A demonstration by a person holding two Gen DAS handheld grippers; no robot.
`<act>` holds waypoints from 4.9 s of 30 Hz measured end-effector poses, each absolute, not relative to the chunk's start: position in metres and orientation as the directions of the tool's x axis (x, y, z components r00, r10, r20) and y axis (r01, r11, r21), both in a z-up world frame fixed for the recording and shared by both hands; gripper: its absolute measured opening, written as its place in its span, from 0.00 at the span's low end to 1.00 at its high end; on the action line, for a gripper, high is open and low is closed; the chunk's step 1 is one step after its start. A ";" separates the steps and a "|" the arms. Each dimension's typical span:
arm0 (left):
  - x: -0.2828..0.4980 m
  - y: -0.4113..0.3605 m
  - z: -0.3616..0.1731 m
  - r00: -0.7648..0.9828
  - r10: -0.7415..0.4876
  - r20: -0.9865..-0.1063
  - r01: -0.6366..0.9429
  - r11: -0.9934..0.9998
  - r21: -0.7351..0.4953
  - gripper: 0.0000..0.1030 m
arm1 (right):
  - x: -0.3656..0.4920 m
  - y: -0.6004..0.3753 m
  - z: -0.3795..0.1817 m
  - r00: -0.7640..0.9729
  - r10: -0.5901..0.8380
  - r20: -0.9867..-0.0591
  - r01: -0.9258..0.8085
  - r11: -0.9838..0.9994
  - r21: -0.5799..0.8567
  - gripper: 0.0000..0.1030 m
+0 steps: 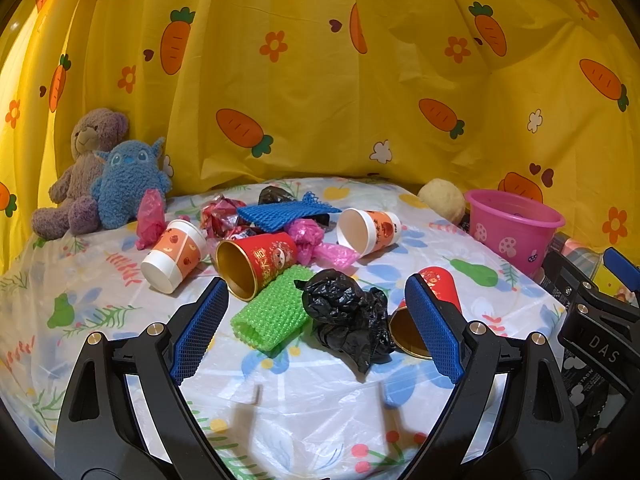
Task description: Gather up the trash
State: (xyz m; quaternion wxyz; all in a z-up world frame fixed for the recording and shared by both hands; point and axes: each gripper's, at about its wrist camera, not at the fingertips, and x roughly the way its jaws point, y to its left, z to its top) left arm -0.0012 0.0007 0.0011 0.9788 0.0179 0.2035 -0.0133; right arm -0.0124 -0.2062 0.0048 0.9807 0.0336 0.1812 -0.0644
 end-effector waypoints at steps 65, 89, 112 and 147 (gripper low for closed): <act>0.001 0.003 -0.001 0.914 -0.024 -0.404 0.036 0.999 0.022 0.86 | -0.013 -0.208 0.004 0.932 -0.113 -0.345 0.134 0.990 0.039 0.95; -0.010 0.022 -0.025 0.935 -0.027 -0.353 0.027 1.000 -0.005 0.84 | 0.006 -0.169 -0.041 0.913 0.056 -0.404 -0.055 0.998 0.014 0.70; 0.061 -0.006 -0.058 0.802 -0.184 -0.568 0.156 0.983 -0.099 0.33 | 0.047 -0.178 -0.072 0.856 0.064 -0.513 -0.056 0.998 0.031 0.04; 0.144 -0.172 0.069 0.786 -0.504 -0.357 0.496 0.860 -0.121 0.03 | 0.091 -0.333 0.025 0.920 -0.267 -0.287 0.297 0.953 0.066 0.04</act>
